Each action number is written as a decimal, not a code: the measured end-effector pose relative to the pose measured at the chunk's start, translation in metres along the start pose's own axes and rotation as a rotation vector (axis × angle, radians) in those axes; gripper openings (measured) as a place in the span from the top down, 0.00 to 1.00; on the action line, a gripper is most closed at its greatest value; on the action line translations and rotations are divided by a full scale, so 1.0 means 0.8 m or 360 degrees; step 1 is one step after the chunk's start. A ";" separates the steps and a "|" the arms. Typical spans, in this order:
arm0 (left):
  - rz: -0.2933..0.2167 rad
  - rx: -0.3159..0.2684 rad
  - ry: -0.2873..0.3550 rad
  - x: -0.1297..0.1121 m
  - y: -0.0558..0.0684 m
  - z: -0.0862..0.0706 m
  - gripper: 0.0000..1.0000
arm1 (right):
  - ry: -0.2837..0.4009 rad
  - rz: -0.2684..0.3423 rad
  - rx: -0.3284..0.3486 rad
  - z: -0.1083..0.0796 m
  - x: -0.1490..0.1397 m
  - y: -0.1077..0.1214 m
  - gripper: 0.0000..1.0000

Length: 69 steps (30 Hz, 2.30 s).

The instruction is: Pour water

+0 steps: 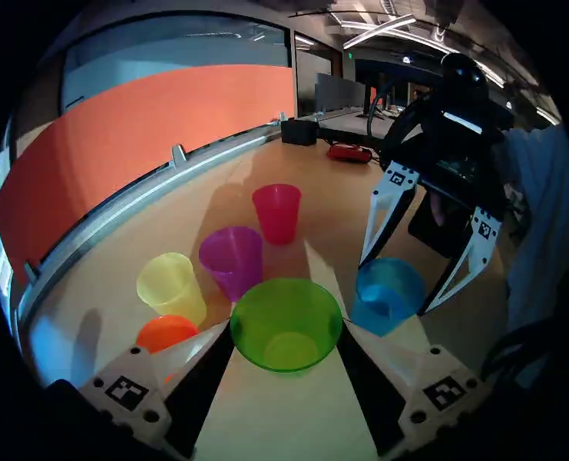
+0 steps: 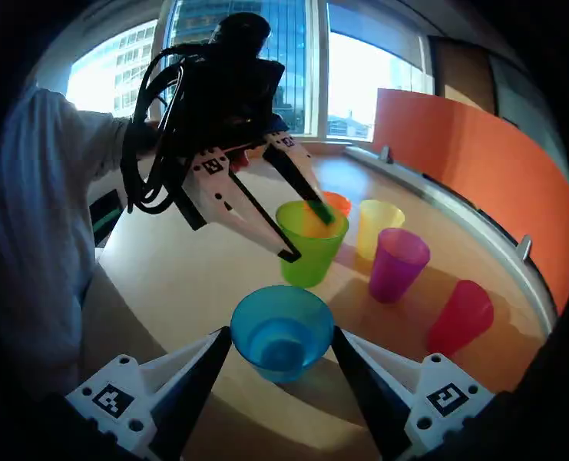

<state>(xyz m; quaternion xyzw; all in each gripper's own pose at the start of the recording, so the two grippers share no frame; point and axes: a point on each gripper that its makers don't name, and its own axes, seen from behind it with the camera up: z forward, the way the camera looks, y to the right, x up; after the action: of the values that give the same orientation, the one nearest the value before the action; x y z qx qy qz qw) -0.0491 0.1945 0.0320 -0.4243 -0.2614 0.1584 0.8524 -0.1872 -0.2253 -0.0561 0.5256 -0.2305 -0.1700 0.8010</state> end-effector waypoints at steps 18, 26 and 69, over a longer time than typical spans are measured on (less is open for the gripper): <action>-0.0051 0.0036 0.0060 0.005 -0.004 -0.018 0.11 | -0.0019 0.0024 0.0004 0.016 -0.002 0.002 0.09; -0.0064 0.0066 0.0084 0.008 -0.006 -0.025 0.11 | -0.0001 0.0029 -0.0026 0.008 0.000 0.003 0.09; -0.0199 0.0400 0.0562 0.083 -0.028 -0.123 0.12 | 0.0508 0.0102 -0.0490 -0.113 0.098 0.030 0.09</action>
<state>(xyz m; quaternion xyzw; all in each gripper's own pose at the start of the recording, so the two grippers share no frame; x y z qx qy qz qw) 0.0631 0.1510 0.0211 -0.3189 -0.1121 0.0600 0.9392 -0.0714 -0.1873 -0.0503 0.4099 -0.0887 -0.0923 0.9031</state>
